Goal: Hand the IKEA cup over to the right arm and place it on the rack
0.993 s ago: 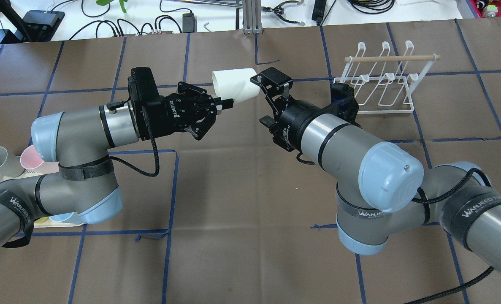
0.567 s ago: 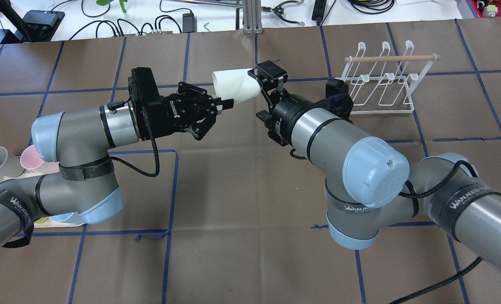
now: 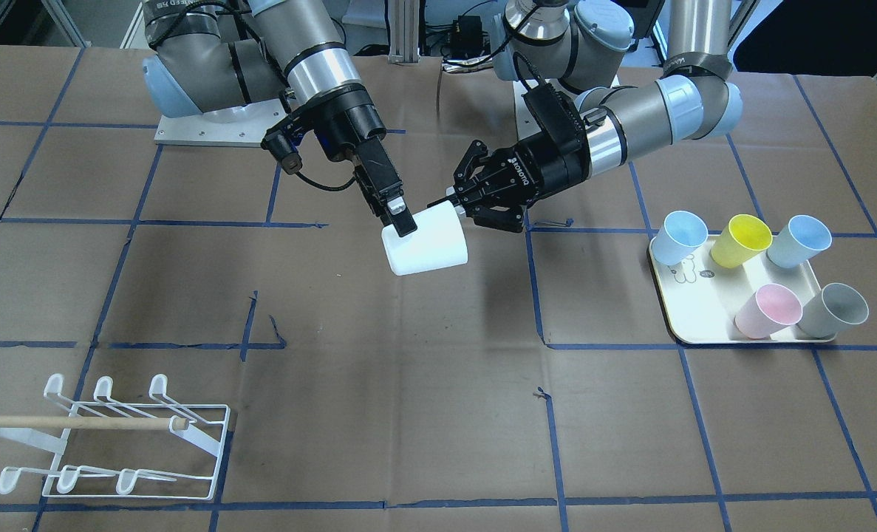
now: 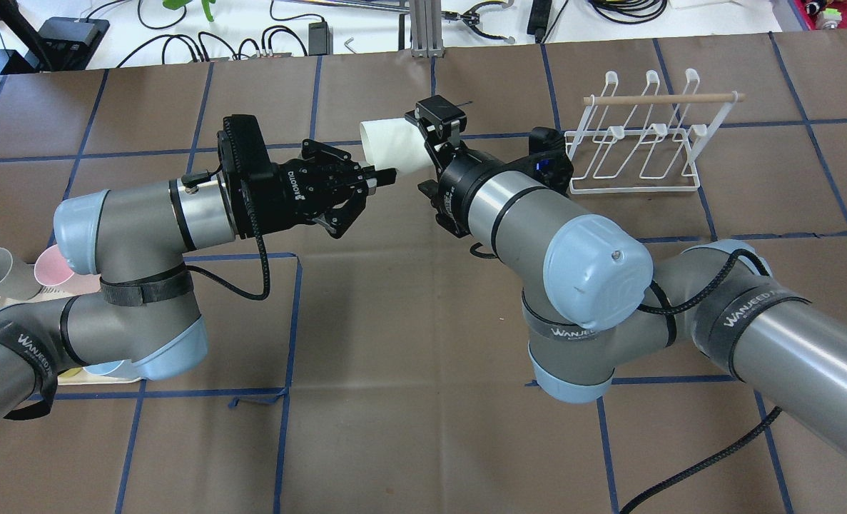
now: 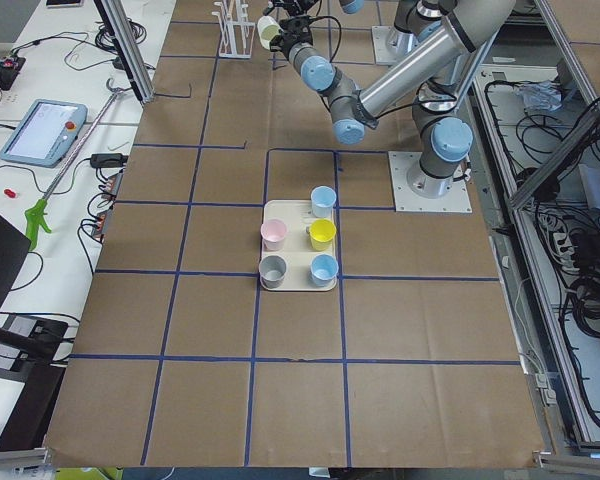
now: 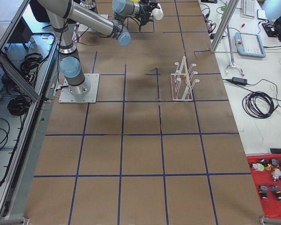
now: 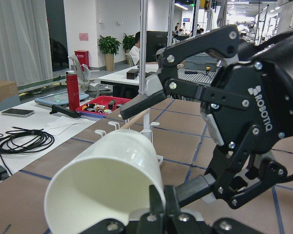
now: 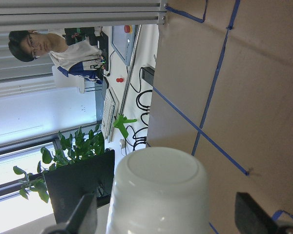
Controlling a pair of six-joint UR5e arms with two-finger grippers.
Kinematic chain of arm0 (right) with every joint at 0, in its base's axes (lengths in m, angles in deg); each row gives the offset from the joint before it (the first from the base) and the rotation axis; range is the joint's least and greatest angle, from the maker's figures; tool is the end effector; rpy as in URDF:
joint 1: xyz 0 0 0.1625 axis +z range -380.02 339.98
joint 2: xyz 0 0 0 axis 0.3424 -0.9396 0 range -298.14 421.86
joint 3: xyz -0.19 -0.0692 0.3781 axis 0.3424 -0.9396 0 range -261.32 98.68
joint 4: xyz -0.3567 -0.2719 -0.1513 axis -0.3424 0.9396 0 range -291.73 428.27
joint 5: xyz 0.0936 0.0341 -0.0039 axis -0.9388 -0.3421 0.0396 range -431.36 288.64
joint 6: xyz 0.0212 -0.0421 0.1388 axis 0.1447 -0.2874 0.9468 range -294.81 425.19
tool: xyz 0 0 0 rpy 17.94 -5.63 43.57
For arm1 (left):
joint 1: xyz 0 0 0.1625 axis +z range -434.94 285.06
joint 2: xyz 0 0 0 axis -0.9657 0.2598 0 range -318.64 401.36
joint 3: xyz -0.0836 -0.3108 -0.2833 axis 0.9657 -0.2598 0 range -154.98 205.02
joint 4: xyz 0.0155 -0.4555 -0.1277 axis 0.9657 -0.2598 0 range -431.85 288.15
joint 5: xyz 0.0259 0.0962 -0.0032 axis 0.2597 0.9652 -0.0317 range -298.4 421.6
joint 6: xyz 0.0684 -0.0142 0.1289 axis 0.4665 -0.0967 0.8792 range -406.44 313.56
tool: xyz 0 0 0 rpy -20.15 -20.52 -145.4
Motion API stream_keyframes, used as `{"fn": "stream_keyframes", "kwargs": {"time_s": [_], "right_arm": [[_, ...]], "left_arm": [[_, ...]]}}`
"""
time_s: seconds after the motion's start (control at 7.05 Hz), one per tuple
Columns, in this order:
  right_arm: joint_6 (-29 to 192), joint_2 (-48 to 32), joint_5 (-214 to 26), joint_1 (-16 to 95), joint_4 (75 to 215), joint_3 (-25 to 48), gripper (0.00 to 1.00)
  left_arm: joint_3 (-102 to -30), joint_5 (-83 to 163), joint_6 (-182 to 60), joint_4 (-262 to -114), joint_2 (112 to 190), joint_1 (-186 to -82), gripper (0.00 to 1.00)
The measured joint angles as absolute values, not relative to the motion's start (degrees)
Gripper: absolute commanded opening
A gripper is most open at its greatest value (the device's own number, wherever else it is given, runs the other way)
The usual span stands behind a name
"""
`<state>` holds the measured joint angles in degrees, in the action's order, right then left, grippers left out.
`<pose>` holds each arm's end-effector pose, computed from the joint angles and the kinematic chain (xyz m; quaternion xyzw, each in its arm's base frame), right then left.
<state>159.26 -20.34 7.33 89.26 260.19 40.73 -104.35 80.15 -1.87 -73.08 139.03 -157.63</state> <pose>0.3447 -0.4945 0.3170 0.4775 0.7083 -0.2114 0.4751 -0.2100 -0.5030 0.2865 -0.4394 -0.6524 0.4986 0.3642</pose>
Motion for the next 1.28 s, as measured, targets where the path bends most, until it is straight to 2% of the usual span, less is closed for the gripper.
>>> {"fn": "stream_keyframes", "kwargs": {"time_s": [0.85, 0.99, 1.28], "right_arm": [[159.61, -18.59, 7.33, 89.75, 260.21, 38.86, 0.96], [159.61, -18.56, 7.29, 89.74, 260.2, 38.88, 0.92], [159.61, -18.57, 7.2, 89.68, 260.15, 38.91, 0.77]], "left_arm": [[-104.39, 80.08, -2.23, -73.08, 138.85, -157.65, 0.0], [-104.38, 80.12, -2.28, -73.08, 138.83, -157.65, 0.0], [-104.37, 80.14, -2.31, -73.08, 138.83, -157.64, 0.0]]}}
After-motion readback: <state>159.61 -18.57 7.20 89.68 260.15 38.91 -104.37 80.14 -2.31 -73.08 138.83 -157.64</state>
